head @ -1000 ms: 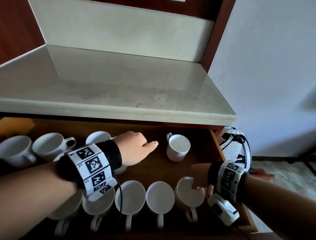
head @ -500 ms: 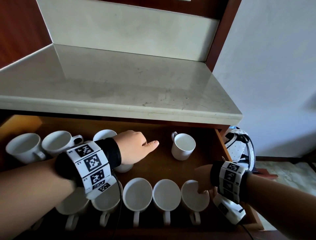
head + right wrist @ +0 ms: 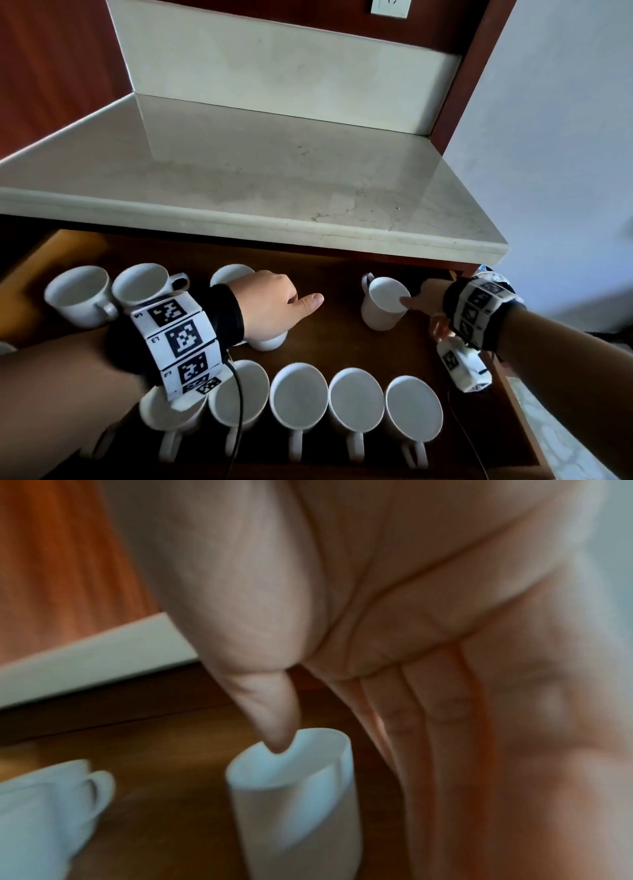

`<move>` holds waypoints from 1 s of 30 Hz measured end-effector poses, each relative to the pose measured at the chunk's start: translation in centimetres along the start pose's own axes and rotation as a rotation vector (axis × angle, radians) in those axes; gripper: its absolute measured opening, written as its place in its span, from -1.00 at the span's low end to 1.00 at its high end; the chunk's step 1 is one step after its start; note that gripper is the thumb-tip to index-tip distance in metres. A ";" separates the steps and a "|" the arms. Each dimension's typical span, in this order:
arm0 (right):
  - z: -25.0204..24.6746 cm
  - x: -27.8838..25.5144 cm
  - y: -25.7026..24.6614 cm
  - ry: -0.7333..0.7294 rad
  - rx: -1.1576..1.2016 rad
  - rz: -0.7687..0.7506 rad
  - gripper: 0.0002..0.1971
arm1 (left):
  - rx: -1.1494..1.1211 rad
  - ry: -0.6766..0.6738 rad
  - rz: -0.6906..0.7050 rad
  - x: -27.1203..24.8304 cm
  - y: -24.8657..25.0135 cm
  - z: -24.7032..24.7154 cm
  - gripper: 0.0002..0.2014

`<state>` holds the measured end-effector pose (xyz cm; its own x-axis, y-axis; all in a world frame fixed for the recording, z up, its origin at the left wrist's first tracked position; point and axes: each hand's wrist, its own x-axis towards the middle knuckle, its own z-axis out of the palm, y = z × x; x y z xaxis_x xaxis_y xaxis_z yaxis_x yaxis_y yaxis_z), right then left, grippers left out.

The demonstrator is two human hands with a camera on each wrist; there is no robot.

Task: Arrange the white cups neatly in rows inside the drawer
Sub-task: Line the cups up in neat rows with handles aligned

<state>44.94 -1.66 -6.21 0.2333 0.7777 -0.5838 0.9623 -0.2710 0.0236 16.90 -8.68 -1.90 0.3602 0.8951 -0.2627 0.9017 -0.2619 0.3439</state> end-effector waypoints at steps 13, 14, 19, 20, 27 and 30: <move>0.5 3.5 -1.1 0.215 -0.329 -0.084 -0.69 | 0.023 -0.003 -0.062 -1.6 -0.1 -0.3 -0.39; 0.5 3.6 -0.7 0.235 -0.383 -0.149 -0.70 | 0.028 -0.001 -0.060 -1.5 -0.1 -0.2 -0.39; 1.1 3.2 -0.8 0.119 -0.683 -0.318 -0.71 | 0.040 -0.006 -0.067 -1.3 0.2 0.6 -0.30; 1.3 3.3 -1.0 0.100 -0.736 -0.346 -0.71 | 0.034 -0.010 -0.066 -1.3 0.3 0.8 -0.29; 1.9 3.7 -2.2 0.115 -0.913 -0.461 -0.67 | 0.002 -0.015 -0.084 -1.5 0.8 1.4 -0.26; 2.1 4.6 -1.8 0.149 -0.818 -0.476 -0.64 | -0.010 -0.013 -0.091 -1.6 0.8 1.5 -0.28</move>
<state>44.03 1.21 -10.68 -0.2463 0.7834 -0.5706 0.7472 0.5285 0.4030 17.38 -10.85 -2.57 0.2798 0.9103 -0.3052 0.9286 -0.1759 0.3267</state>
